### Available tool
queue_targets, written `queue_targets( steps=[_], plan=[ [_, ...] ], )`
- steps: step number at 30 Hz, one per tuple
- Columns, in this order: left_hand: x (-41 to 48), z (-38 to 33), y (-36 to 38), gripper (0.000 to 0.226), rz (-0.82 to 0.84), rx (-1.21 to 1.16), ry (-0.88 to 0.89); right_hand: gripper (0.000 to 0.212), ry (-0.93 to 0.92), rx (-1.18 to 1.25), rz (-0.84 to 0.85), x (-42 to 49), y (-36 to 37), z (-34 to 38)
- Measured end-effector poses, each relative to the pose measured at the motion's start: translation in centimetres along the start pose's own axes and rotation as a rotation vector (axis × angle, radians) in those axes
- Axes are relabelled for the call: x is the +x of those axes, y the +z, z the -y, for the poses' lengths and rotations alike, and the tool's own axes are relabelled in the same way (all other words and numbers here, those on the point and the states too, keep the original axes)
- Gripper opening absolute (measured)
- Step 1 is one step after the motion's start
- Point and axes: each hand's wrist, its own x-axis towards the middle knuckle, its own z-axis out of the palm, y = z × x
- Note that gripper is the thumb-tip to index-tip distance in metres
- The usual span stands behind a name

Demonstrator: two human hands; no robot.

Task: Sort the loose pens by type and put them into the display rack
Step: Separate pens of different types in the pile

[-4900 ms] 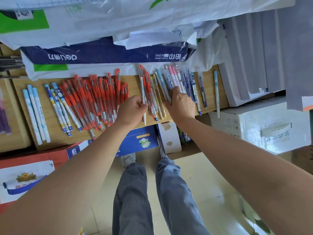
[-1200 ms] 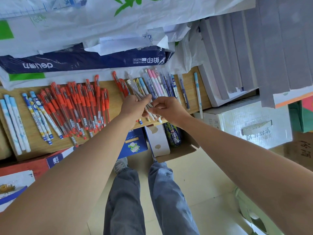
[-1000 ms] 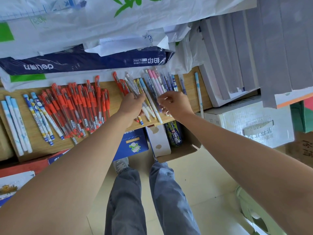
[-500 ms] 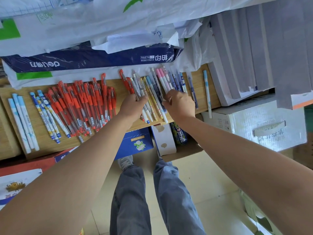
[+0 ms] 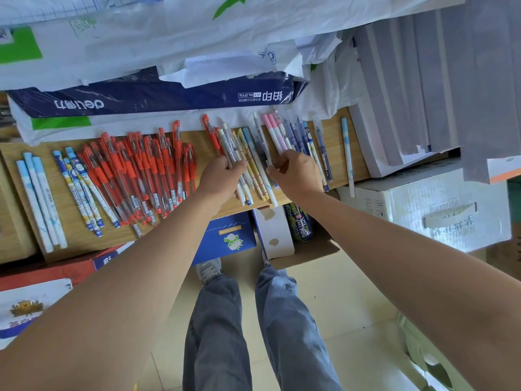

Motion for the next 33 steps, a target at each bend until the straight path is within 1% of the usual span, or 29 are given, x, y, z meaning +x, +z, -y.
queue_targets(
  steps=[2,4,6,8,11,14,16,18,19,21,22,24,26,28,31,33],
  plan=[
    [-0.2,-0.1,0.2,0.037,-0.016,-0.019,0.002,0.01,-0.062,0.189,0.032,-0.4,-0.5,0.1],
    [-0.6,-0.5,0.6,0.035,-0.019,-0.068,0.005,0.008,-0.094,0.345,0.139,-0.8,-1.1,0.3],
    [-1.2,-1.1,1.0,0.028,-0.018,-0.125,0.009,0.006,-0.106,0.426,0.267,-1.3,-1.5,0.5],
    [-1.8,-1.5,1.2,0.021,-0.004,-0.19,0.018,0.007,-0.127,0.448,0.338,-1.5,-1.7,0.5],
    [-2.5,-1.7,1.0,0.02,0.026,-0.265,0.014,0.007,-0.137,0.459,0.384,-1.7,-2.1,0.6],
    [-3.3,-1.9,0.6,0.02,-0.013,-0.334,-0.006,0.01,-0.181,0.46,0.378,-2.1,-2.3,1.4],
    [-3.9,-2.0,0.2,0.019,-0.04,-0.369,-0.002,0.024,-0.149,0.483,0.439,-2.5,-2.4,2.4],
    [-4.7,-2.0,-0.3,0.021,-0.046,-0.386,0.006,0.035,-0.141,0.46,0.542,-3.0,-2.5,3.6],
    [-5.1,-2.1,-0.5,0.022,-0.049,-0.383,0.008,0.035,-0.178,0.423,0.585,-3.2,-2.5,4.0],
    [-6.1,-2.0,-1.1,0.027,-0.073,-0.357,0.011,0.025,-0.239,0.361,0.658,-3.7,-2.5,4.9],
    [-6.6,-1.8,-1.3,0.029,-0.087,-0.35,0.012,0.021,-0.244,0.341,0.695,-4.0,-2.4,5.4],
    [-7.6,-1.3,-1.9,0.033,-0.094,-0.366,0.023,0.021,-0.224,0.341,0.783,-4.8,-2.2,6.6],
    [-8.6,-0.8,-2.6,0.032,-0.103,-0.392,0.011,0.02,-0.208,0.355,0.856,-5.9,-2.0,8.0],
    [-9.4,-0.2,-3.7,0.029,-0.152,-0.479,-0.028,0.017,-0.244,0.316,0.896,-6.7,-1.6,9.0],
    [-10.8,1.1,-6.3,0.032,-0.324,-0.671,-0.142,0.018,-0.292,0.224,0.968,-8.1,-0.6,10.4],
    [-11.8,2.1,-8.0,0.032,-0.354,-0.703,-0.173,0.021,-0.298,0.201,1.002,-9.1,0.0,11.8]
  ],
)
